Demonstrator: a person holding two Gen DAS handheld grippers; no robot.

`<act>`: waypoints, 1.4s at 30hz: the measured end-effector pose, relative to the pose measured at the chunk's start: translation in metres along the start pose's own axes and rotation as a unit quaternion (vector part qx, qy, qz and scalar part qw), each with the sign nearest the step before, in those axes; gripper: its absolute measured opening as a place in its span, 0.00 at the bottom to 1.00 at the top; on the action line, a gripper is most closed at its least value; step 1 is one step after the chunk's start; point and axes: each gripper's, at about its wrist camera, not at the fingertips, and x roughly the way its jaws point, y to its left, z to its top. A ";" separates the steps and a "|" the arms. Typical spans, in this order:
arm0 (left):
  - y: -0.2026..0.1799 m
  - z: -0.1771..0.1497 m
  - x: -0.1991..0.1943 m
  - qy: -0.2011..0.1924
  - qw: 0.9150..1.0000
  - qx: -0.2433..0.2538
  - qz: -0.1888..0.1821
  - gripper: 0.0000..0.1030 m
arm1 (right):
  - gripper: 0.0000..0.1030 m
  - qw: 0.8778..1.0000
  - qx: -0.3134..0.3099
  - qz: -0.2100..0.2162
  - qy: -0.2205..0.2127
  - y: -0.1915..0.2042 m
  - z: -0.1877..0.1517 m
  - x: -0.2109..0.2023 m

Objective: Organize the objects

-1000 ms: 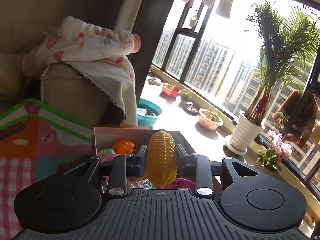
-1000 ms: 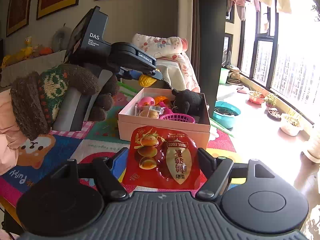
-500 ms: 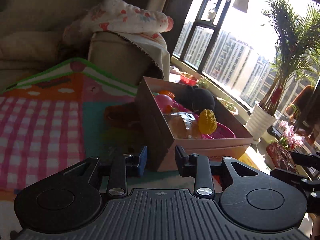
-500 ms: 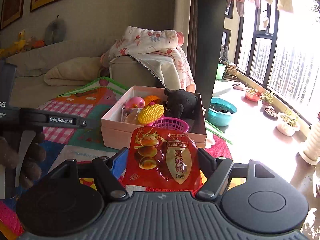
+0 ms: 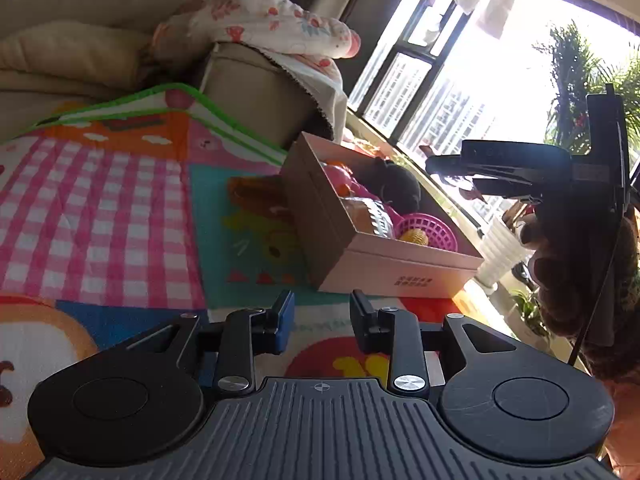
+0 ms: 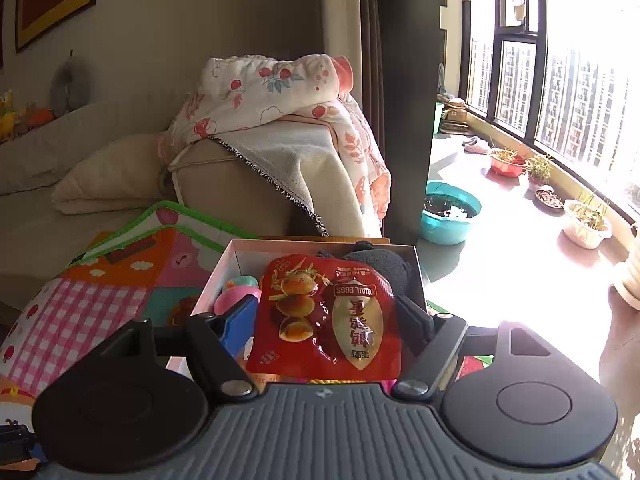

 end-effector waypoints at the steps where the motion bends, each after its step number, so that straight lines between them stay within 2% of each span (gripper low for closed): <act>1: -0.001 -0.001 0.000 0.003 1.000 0.002 -0.002 0.32 | 0.85 1.000 0.004 -0.002 0.004 -0.001 -0.002 0.003; 6: -0.004 -0.001 0.001 0.009 1.000 0.010 0.001 0.32 | 0.85 1.000 0.008 -0.017 -0.019 -0.021 -0.012 -0.012; 12: -0.014 0.013 0.012 -0.003 1.000 0.010 0.008 0.32 | 0.85 0.997 -0.054 -0.050 -0.033 -0.038 -0.050 -0.042; 13: -0.019 0.019 0.016 -0.008 1.000 0.016 0.011 0.32 | 0.81 0.996 -0.069 -0.055 -0.031 -0.039 -0.060 -0.046; 14: -0.024 0.025 0.020 -0.013 1.000 0.021 0.016 0.32 | 0.70 0.994 -0.085 -0.061 -0.029 -0.038 -0.069 -0.049; 16: -0.034 0.037 0.030 -0.024 0.999 0.031 0.029 0.33 | 0.55 0.991 -0.108 -0.073 -0.017 -0.036 -0.083 -0.047; 19: -0.049 0.054 0.053 -0.021 0.996 0.055 0.061 0.33 | 0.55 0.990 -0.114 -0.079 -0.003 -0.039 -0.098 -0.039; 23: -0.056 0.063 0.088 0.014 0.990 0.080 0.119 0.34 | 0.55 0.994 -0.081 -0.071 0.011 -0.049 -0.104 -0.021; 26: -0.043 0.065 0.098 0.026 0.989 0.065 0.127 0.50 | 0.55 0.997 -0.063 -0.051 0.019 -0.050 -0.099 -0.010; 28: -0.033 0.069 0.096 0.026 0.989 0.063 0.130 0.53 | 0.55 0.997 -0.065 -0.040 0.020 -0.044 -0.095 -0.003; 31: -0.011 0.077 0.092 0.004 0.985 0.054 0.167 0.62 | 0.55 0.997 -0.069 -0.018 0.024 -0.027 -0.081 0.016; 33: 0.014 0.086 0.092 -0.012 0.980 0.041 0.195 0.76 | 0.55 0.997 -0.071 -0.005 0.028 -0.010 -0.070 0.032; 35: 0.040 0.093 0.093 -0.023 0.976 0.031 0.216 0.98 | 0.55 0.997 -0.077 0.000 0.027 0.008 -0.061 0.045; 40: 0.079 0.105 0.089 -0.033 0.977 -0.001 0.212 1.00 | 0.57 0.997 -0.071 0.003 0.029 0.036 -0.053 0.062; 42: 0.078 0.104 0.083 -0.035 0.977 -0.005 0.209 1.00 | 0.67 0.997 -0.067 -0.006 0.028 0.040 -0.056 0.057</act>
